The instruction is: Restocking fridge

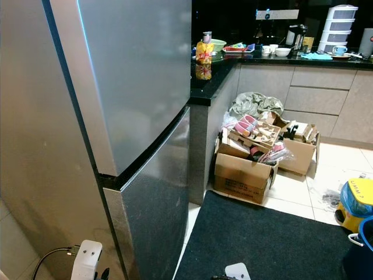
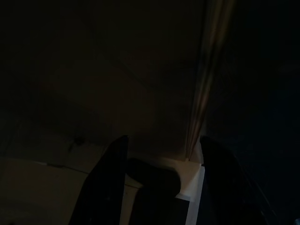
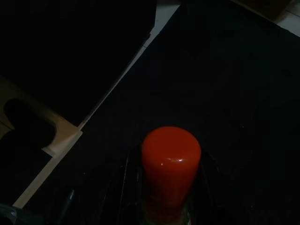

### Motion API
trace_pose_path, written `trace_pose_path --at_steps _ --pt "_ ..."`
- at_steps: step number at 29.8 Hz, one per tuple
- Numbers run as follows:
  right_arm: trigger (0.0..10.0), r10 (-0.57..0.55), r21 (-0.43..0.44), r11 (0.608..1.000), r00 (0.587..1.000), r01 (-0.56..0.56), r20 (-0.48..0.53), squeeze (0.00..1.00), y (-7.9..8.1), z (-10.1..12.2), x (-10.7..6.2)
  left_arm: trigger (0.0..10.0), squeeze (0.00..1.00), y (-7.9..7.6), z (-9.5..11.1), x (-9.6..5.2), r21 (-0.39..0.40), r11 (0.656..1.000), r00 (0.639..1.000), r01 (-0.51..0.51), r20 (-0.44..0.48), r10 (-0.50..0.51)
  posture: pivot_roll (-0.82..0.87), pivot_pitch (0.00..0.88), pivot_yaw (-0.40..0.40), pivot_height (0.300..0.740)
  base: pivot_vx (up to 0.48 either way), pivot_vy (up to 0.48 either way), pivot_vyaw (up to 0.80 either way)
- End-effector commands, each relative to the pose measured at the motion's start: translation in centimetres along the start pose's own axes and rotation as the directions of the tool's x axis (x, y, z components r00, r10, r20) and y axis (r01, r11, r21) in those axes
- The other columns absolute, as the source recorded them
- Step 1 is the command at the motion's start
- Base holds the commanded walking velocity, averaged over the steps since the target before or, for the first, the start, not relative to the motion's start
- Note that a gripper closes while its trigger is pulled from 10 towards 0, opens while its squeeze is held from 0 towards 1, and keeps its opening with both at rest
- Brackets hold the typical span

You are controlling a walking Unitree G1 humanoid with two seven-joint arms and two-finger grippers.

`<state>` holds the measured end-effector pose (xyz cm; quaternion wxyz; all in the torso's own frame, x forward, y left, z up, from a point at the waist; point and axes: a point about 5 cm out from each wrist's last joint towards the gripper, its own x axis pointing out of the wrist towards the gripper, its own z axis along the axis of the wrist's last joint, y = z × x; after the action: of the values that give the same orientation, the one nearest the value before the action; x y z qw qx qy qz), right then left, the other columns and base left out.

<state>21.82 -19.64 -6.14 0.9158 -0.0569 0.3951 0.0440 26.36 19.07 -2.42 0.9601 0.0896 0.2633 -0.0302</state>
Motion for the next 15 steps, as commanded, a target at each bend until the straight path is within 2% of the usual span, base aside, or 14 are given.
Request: trace_pose_path --at_steps 1,9,12,15 --pt "10.0 -0.002 0.004 1.0 1.0 0.002 -0.007 0.0 0.21 -0.21 0.0 10.0 0.0 -0.02 -0.32 -0.12 0.013 1.0 1.0 0.006 -0.008 -0.006 -0.09 0.047 0.043 0.74 0.0 0.0 0.0" --pt "10.0 0.005 -0.001 1.0 1.0 -0.005 -0.013 0.0 0.3 -0.26 0.01 10.0 0.0 0.07 -0.33 -0.13 -0.004 1.0 1.0 -0.005 -0.008 0.005 -0.09 0.05 0.041 0.74 0.0 0.0 0.0" --pt "10.0 0.003 -0.001 1.0 1.0 -0.003 -0.015 0.0 0.07 -0.34 -0.05 10.0 0.0 0.15 -0.39 -0.15 -0.014 1.0 1.0 -0.008 -0.011 0.008 -0.09 0.049 0.04 0.74 0.0 -0.259 0.0" --pt "10.0 -0.001 -0.003 1.0 1.0 0.001 -0.019 0.0 -0.46 -0.65 -0.23 10.0 0.0 0.2 -0.4 -0.16 -0.011 1.0 1.0 -0.005 -0.01 0.005 -0.09 0.048 0.036 0.74 0.0 -0.48 0.0"
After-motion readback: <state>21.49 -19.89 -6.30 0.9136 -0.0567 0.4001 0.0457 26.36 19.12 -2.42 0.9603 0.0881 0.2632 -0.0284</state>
